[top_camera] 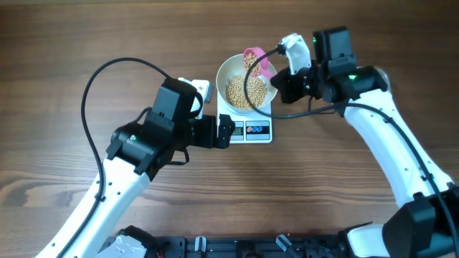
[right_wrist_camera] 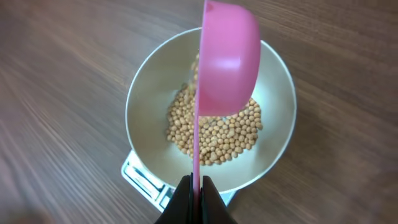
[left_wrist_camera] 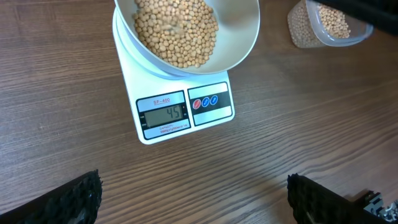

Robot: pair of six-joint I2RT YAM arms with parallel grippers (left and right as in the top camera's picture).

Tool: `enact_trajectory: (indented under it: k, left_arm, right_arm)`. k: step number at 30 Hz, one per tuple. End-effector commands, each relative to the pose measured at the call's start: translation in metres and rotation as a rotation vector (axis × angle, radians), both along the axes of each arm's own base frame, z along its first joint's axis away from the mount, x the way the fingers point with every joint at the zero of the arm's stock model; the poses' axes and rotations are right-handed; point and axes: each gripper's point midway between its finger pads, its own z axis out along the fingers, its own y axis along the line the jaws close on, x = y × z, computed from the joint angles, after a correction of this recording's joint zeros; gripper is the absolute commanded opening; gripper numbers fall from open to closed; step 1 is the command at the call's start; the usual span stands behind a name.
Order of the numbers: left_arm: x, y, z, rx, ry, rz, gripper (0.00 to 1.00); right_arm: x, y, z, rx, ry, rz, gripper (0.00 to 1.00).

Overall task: Scoop item into bowl and weigh 150g on scale
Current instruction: 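Tip the scoop to pour the soybeans into the bowl, then carry the empty pink scoop back to the soybean tub with the right gripper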

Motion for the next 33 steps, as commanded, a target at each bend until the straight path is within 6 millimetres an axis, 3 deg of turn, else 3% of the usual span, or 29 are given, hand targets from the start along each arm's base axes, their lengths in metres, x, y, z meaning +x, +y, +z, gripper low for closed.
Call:
enact_trajectory:
  k: [1,3,9,16,24,27,33]
  left_arm:
    - [0.002,-0.004,0.006,-0.009,-0.015,-0.012,1.0]
    - [0.002,-0.004,0.006,-0.009,-0.015,-0.012,1.0]
    - [0.002,-0.004,0.006,-0.009,-0.015,-0.012,1.0]
    - [0.002,-0.004,0.006,-0.009,-0.015,-0.012,1.0]
    - [0.002,-0.004,0.006,-0.009,-0.015,-0.012,1.0]
    - [0.002,-0.004,0.006,-0.009,-0.015,-0.012,1.0]
    - [0.002,-0.004,0.006,-0.009,-0.015,-0.012,1.0]
  right_arm:
    - [0.003,-0.002,0.006,-0.166,-0.113,0.002,0.04]
    - [0.0,0.005,0.005,-0.226,-0.15,0.046,0.04]
    - [0.002,-0.003,0.008,-0.333,-0.201,0.028,0.04]
    - [-0.009,-0.006,0.055,-0.304,-0.329,0.047,0.04]
    - [-0.009,-0.003,0.027,-0.398,-0.289,0.122,0.04]
    - [-0.015,0.015,0.028,-0.456,-0.331,0.149,0.04]
    - [-0.013,0.011,0.029,-0.465,-0.323,0.073,0.04]
